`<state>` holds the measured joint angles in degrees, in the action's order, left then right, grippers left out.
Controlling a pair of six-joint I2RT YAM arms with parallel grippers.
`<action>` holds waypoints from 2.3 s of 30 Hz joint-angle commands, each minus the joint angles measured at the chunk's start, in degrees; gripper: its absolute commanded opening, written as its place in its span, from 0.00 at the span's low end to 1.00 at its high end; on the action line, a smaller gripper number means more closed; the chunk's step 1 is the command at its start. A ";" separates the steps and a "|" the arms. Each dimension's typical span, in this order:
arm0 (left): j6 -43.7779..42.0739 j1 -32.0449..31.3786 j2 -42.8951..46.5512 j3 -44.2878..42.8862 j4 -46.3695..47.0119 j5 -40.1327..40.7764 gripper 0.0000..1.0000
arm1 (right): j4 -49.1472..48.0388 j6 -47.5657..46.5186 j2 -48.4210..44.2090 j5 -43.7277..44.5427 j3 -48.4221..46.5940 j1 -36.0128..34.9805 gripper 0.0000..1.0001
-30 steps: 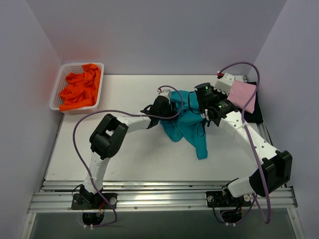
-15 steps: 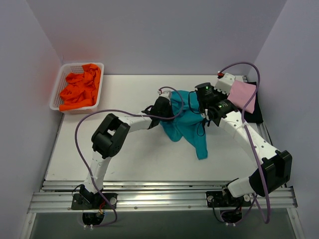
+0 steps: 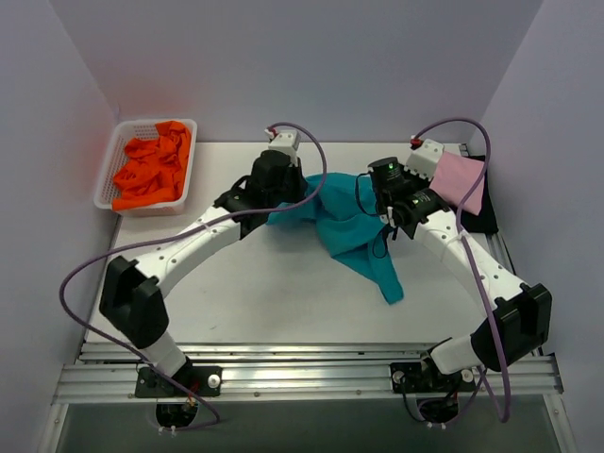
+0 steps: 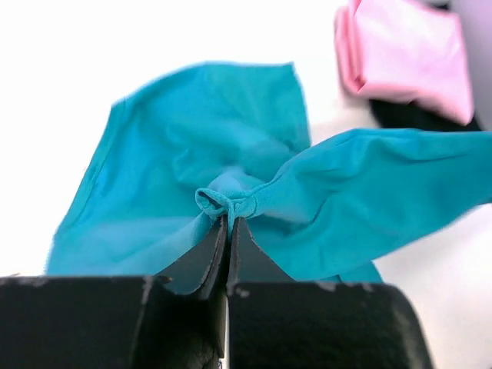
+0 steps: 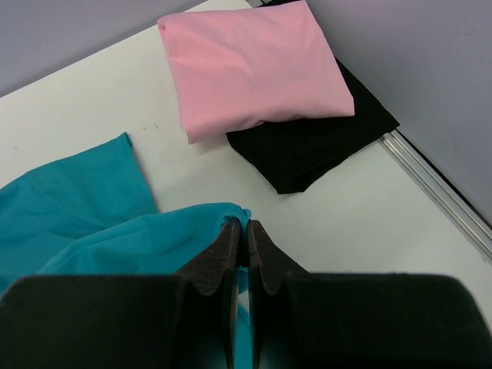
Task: Fold and stack the t-shirts
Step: Flatten out the tshirt
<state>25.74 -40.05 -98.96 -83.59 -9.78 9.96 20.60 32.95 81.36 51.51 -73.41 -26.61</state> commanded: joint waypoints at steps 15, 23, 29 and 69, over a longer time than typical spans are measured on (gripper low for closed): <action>-11.14 -1.78 37.23 -4.37 -22.03 14.48 0.02 | -12.68 -13.43 -30.97 -23.18 -2.79 -2.48 0.00; -17.91 -2.93 47.62 -16.59 -22.66 -0.27 0.02 | -24.90 -19.85 -41.37 -39.98 -5.52 -2.22 0.00; -20.72 -2.84 43.86 -30.83 -24.58 -7.75 0.02 | -27.72 -21.52 -38.14 -41.32 -10.26 -1.34 0.00; -9.21 30.47 -22.53 -37.85 -7.20 -24.11 0.94 | -22.94 -12.73 40.73 -2.12 -32.88 7.99 1.00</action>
<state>16.29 -8.86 -138.47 -130.63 -32.16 -15.16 1.91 20.36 131.87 44.91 -112.75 -15.31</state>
